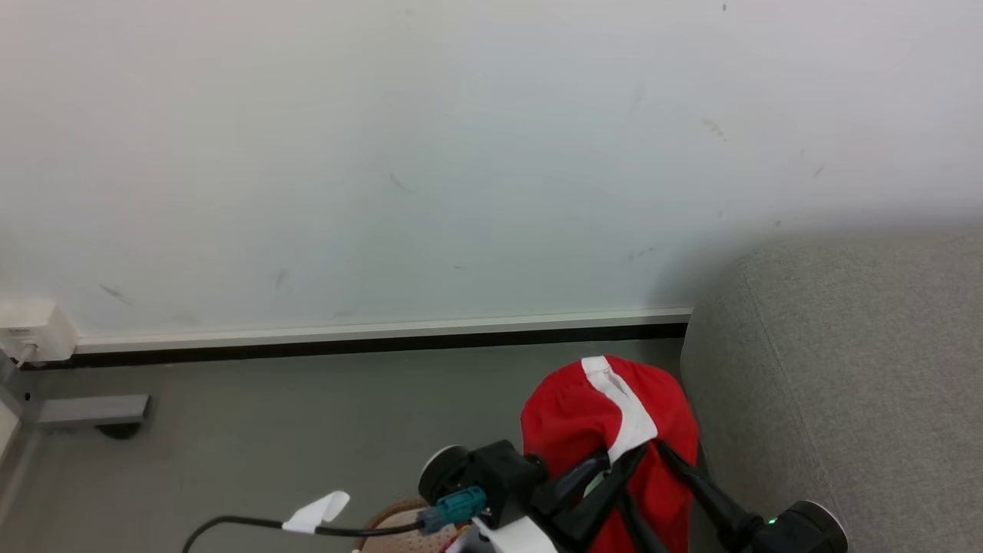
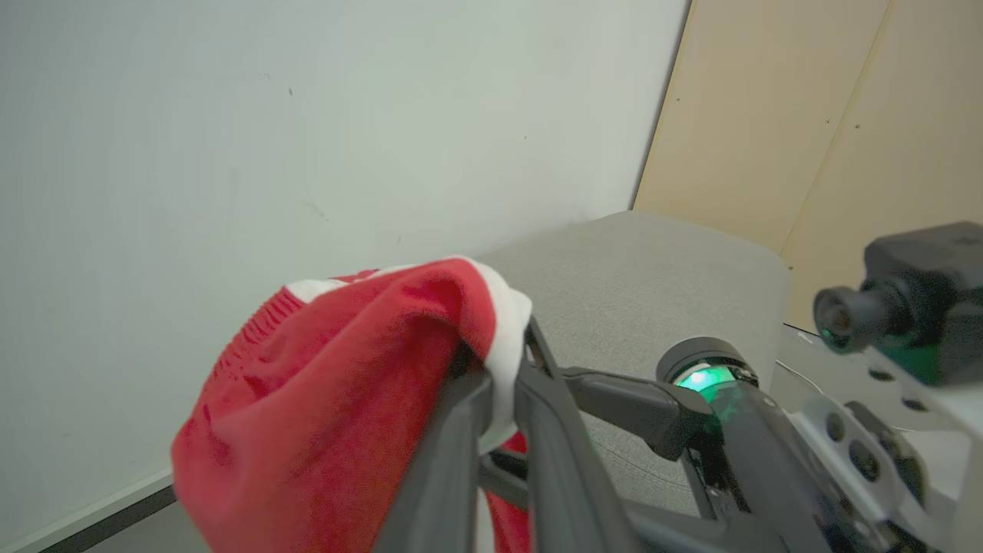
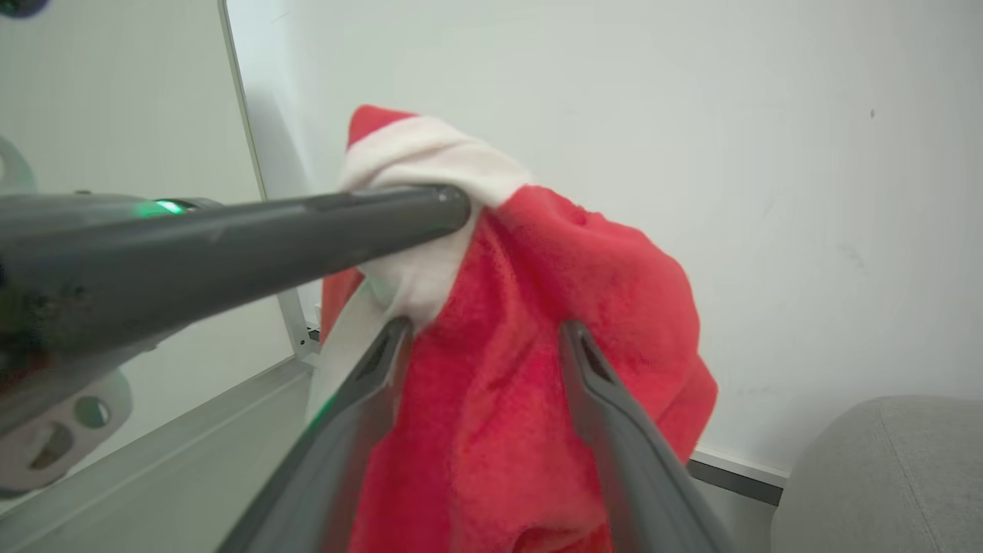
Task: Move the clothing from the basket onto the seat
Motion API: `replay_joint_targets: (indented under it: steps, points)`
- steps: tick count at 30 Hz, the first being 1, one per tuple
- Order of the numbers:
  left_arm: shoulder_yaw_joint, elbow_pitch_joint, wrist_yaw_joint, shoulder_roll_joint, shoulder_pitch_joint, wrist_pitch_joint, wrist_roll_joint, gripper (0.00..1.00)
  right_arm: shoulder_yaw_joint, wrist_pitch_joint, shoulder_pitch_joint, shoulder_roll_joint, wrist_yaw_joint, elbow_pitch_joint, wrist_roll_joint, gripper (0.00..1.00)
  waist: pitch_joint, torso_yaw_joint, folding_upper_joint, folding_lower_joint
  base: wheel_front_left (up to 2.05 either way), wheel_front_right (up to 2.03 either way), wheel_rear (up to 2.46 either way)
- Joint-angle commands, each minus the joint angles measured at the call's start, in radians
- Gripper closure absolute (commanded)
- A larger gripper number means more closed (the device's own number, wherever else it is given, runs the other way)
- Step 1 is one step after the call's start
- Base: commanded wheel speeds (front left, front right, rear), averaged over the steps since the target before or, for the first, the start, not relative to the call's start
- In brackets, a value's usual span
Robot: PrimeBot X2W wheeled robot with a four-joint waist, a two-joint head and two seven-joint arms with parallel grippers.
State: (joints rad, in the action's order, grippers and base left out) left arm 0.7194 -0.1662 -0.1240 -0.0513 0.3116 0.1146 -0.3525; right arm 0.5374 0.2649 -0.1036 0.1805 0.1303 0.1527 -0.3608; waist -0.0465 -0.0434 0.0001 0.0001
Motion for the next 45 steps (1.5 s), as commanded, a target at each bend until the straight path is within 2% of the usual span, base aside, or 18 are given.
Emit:
replay_joint_targets:
  steps: [1, 5, 6, 7, 9, 16, 17, 18, 19, 20, 30, 45]
  points:
    - [0.011, 0.012, -0.005, -0.003, 0.001, -0.009, -0.035, 1.00, -0.004, -0.001, -0.013, 0.001, 0.001, 0.003, 0.006, 0.00, -0.002, -0.001, -0.0001, -0.0001, 0.00, 0.00, 0.00]
    - [0.051, 0.035, -0.007, -0.008, -0.004, -0.034, -0.104, 1.00, 0.003, -0.001, -0.014, -0.003, 0.001, 0.009, 0.010, 0.00, -0.009, -0.001, -0.0001, -0.0001, 0.00, 0.00, 0.00]
    - [0.058, 0.038, -0.007, -0.011, -0.005, -0.039, -0.117, 1.00, 0.006, -0.001, -0.014, -0.002, 0.001, 0.010, 0.008, 0.20, -0.010, -0.001, -0.0001, -0.0001, 0.00, 0.00, 0.00]
    - [0.067, 0.040, -0.007, -0.014, -0.004, -0.043, -0.133, 1.00, 0.010, -0.001, -0.015, -0.002, 0.001, 0.011, 0.004, 0.56, -0.010, -0.001, -0.0001, -0.0001, 0.00, 0.00, 0.00]
    - [0.081, 0.046, -0.007, -0.021, 0.002, -0.047, -0.148, 1.00, 0.020, -0.001, -0.018, 0.000, 0.001, 0.012, -0.007, 1.00, -0.009, 0.000, -0.0001, -0.0001, 0.00, 0.00, 0.00]
    - [0.093, 0.029, -0.005, -0.045, 0.014, -0.034, -0.164, 1.00, 0.016, -0.001, -0.017, 0.016, 0.001, 0.006, -0.039, 1.00, -0.002, -0.001, -0.0001, -0.0001, 0.00, 0.00, 0.00]
    - [0.090, 0.026, -0.001, -0.047, 0.016, -0.031, -0.161, 0.83, 0.011, -0.001, -0.016, 0.020, 0.001, 0.005, -0.041, 1.00, -0.002, -0.002, -0.0001, -0.0001, 0.00, 0.00, 0.00]
    - [0.089, 0.022, 0.000, -0.049, 0.016, -0.024, -0.159, 0.53, 0.005, -0.001, -0.014, 0.023, 0.001, 0.003, -0.042, 1.00, -0.001, -0.003, -0.0001, -0.0001, 0.00, 0.00, 0.00]
    - [0.088, 0.020, 0.001, -0.050, 0.016, -0.021, -0.158, 0.05, -0.002, -0.001, -0.012, 0.027, 0.001, 0.002, -0.044, 1.00, -0.001, -0.004, -0.0001, -0.0001, 0.00, 0.00, 0.00]
    - [0.085, 0.017, 0.004, -0.051, 0.015, -0.014, -0.156, 0.00, -0.012, -0.001, -0.010, 0.030, 0.001, 0.001, -0.045, 1.00, 0.000, -0.005, -0.0001, -0.0001, 0.00, 0.00, 0.00]
    - [0.079, -0.033, 0.029, -0.061, 0.019, 0.039, -0.126, 0.00, -0.113, -0.001, 0.008, 0.052, 0.001, -0.023, -0.028, 1.00, 0.013, -0.049, -0.0001, -0.0001, 0.00, 0.00, 0.00]
    - [0.095, -0.099, 0.037, -0.052, 0.051, 0.089, -0.112, 0.00, -0.239, -0.001, 0.008, 0.093, 0.001, -0.068, -0.015, 1.00, 0.067, -0.222, -0.0001, -0.0001, 0.00, 0.00, 0.00]
